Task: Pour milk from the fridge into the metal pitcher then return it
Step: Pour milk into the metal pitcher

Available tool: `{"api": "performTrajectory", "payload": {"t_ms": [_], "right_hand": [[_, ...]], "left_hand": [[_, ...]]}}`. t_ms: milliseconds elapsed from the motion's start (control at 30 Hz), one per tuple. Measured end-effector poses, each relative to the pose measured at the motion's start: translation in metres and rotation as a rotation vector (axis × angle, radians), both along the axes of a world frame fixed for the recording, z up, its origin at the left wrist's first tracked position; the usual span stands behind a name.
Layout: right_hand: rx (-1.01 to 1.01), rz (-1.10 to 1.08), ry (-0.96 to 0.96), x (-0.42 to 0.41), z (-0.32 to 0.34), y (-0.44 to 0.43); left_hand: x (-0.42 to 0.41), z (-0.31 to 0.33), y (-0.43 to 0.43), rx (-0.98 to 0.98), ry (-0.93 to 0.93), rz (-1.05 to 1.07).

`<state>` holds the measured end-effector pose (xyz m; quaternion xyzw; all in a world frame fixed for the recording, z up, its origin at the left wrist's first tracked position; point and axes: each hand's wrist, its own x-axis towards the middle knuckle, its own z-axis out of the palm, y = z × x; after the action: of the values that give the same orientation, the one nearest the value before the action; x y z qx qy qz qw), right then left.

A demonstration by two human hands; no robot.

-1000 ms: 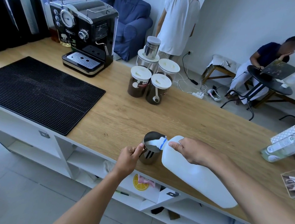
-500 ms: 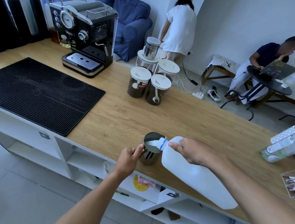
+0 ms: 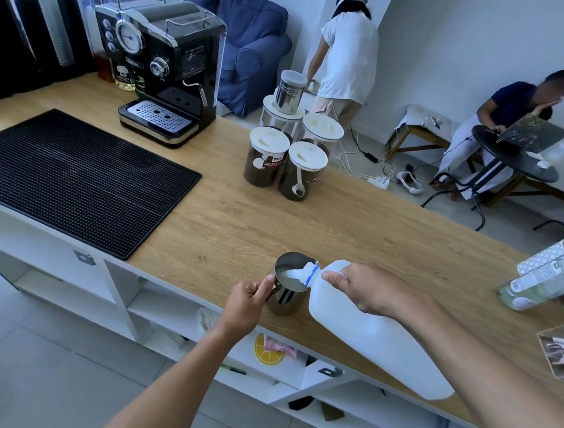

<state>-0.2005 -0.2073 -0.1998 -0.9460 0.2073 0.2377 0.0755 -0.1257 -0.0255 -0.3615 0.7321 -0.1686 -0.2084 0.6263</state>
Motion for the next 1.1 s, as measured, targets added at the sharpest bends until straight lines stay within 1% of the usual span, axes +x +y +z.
{"api": "performTrajectory", "payload": {"t_ms": [467,1100], "right_hand": [[0.017,-0.012,0.006,0.0002,0.0009,0.0001],[0.014,-0.008,-0.006,-0.0004,0.0021,0.0007]], "left_hand": [[-0.0008,0.0027,0.0015,0.005,0.025,-0.003],[0.0003,0.0013,0.0004,0.011,0.01,0.0]]}}
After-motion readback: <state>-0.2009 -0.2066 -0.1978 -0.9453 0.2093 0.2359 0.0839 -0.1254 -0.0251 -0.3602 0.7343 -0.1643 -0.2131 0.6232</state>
